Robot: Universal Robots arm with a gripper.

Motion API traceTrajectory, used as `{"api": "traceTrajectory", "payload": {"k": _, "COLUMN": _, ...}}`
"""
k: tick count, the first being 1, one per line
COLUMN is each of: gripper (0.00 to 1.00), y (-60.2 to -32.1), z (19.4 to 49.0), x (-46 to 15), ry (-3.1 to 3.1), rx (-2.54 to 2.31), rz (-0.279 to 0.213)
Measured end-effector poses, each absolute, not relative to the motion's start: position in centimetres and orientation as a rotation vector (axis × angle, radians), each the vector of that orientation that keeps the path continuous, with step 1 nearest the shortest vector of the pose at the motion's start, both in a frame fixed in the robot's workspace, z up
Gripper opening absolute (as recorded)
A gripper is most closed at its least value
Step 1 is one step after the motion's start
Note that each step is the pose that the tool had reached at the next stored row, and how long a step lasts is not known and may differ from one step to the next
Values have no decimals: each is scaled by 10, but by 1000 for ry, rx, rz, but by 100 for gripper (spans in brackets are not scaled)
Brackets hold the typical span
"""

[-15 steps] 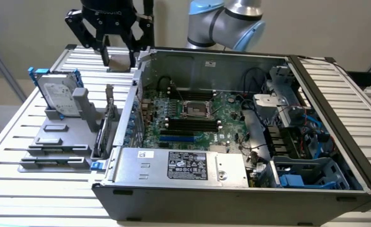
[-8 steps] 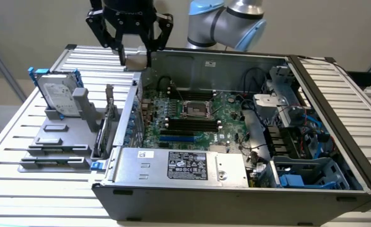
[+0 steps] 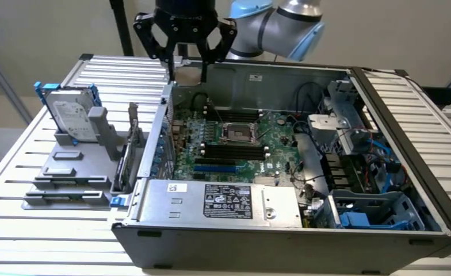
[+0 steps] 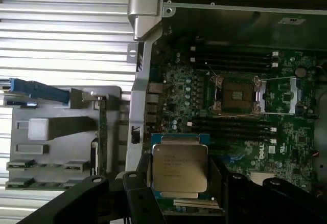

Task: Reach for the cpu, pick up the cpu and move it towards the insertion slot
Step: 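Pick up the cpu and move it towards the insertion slot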

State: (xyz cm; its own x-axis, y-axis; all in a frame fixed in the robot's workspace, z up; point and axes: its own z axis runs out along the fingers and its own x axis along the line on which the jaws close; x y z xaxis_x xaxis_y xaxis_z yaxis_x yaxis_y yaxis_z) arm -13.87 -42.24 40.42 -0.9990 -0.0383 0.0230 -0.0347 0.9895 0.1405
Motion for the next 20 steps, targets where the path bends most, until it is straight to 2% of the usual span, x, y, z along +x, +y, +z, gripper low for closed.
{"api": "traceTrajectory", "payload": {"k": 10, "gripper": 55, "y": -414, "z": 396, "x": -93, "ry": -3108, "rx": 57, "rz": -218}}
{"api": "traceTrajectory", "payload": {"k": 20, "gripper": 55, "y": -384, "z": 381, "x": -60, "ry": -3108, "rx": 57, "rz": -204}}
